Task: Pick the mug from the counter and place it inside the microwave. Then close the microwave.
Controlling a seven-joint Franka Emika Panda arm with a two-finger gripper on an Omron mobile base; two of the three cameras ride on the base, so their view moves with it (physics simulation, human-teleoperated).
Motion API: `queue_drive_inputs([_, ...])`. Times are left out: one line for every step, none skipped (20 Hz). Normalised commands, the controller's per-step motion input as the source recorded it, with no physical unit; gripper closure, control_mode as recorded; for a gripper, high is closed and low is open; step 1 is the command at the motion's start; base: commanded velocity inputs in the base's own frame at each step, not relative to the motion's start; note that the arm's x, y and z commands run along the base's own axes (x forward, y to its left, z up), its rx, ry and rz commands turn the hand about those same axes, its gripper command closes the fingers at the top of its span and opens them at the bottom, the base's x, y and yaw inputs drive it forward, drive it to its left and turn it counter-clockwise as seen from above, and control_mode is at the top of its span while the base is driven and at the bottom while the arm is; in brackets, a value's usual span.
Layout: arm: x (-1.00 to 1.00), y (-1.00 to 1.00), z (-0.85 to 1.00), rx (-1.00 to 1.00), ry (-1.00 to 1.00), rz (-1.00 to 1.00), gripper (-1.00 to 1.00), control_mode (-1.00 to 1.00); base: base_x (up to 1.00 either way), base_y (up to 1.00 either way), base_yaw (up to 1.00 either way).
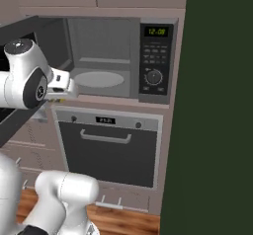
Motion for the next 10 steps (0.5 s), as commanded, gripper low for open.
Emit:
queue_drive_inputs([0.71, -0.03, 0.00, 0.00, 0.00, 0.00, 1.00, -1.00, 0.00, 0.00, 0.00])
queue_drive_inputs([0.74, -0.01, 0.00, 0.00, 0.01, 0.00, 1.00, -1.00, 0.00, 0.00, 0.00])
queue_drive_inputs([0.76, 0.00, 0.00, 0.00, 0.02, 0.00, 1.00, -1.00, 0.00, 0.00, 0.00])
queue_drive_inputs([0.78, 0.00, 0.00, 0.00, 0.03, 0.00, 1.00, -1.00, 0.00, 0.00, 0.00])
queue_drive_inputs([0.73, 0.00, 0.00, 0.00, 0.00, 0.00, 1.00, -1.00, 0.00, 0.00, 0.00])
queue_drive_inputs([0.70, 0.00, 0.00, 0.00, 0.00, 0.00, 1.00, -1.00, 0.00, 0.00, 0.00])
queue_drive_inputs([0.56, 0.02, 0.00, -0.05, 0.00, 0.00, 1.00, -1.00, 0.00, 0.00, 0.00])
queue_drive_inputs([0.42, 0.00, -0.16, -0.02, 0.00, 0.00, 1.00, -1.00, 0.00, 0.00, 0.00])
queue_drive_inputs([0.45, 0.00, -0.21, -0.01, 0.00, 0.00, 1.00, -1.00, 0.00, 0.00, 0.00])
queue_drive_inputs([0.48, 0.00, -0.22, -0.02, 0.00, 0.00, 1.00, -1.00, 0.00, 0.00, 0.00])
